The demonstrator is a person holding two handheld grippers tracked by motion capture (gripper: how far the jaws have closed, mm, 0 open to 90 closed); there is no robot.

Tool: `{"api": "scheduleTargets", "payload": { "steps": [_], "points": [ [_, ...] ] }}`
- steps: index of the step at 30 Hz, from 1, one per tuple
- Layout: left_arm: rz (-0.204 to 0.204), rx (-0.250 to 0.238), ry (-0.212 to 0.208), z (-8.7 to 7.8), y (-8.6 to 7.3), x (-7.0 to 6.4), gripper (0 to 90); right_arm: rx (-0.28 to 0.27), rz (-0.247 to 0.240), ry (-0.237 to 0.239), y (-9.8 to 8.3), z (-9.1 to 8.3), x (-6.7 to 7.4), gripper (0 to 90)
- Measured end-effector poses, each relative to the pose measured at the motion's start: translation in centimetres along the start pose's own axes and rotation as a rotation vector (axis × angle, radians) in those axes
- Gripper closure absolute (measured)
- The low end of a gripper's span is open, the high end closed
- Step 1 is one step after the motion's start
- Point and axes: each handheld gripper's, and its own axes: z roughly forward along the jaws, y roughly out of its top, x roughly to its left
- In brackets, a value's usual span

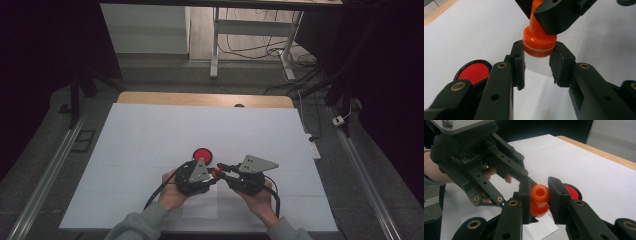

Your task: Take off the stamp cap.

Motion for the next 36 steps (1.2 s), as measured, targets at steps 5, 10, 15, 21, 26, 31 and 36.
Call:
{"api": "scheduleTargets", "payload": {
  "steps": [5, 10, 15, 21, 26, 31, 36],
  "points": [
    [0.004, 0.005, 0.003, 0.0, 0.0, 0.0, 66.0, 0.004, 0.0, -0.004, -0.1, 0.1, 0.0, 72.6],
    [0.002, 0.008, 0.002, 0.1, 0.0, 0.0, 66.0, 0.007, 0.002, -0.008, -0.1, 0.1, 0.1, 72.6],
    [0.006, 0.012, 0.004, 0.1, -0.1, -0.1, 66.0, 0.007, 0.004, -0.008, -0.1, 0.1, 0.1, 72.7],
    [-0.041, 0.021, -0.006, 0.3, -0.7, 0.1, 66.1, -0.079, 0.037, -0.066, 0.6, -1.7, -0.8, 72.8],
    [0.01, 0.011, 0.044, -0.8, 0.4, -0.2, 66.0, -0.086, 0.045, -0.07, 0.4, -2.4, -1.4, 72.8],
    [-0.021, 0.009, 0.04, -1.0, -0.1, 0.6, 65.9, -0.084, 0.044, -0.061, 0.4, -2.3, -1.4, 72.7],
    [-0.035, 0.004, 0.038, -1.6, -0.4, 1.2, 65.8, -0.094, 0.054, -0.067, 0.4, -2.5, -1.6, 72.7]
  ]
}}
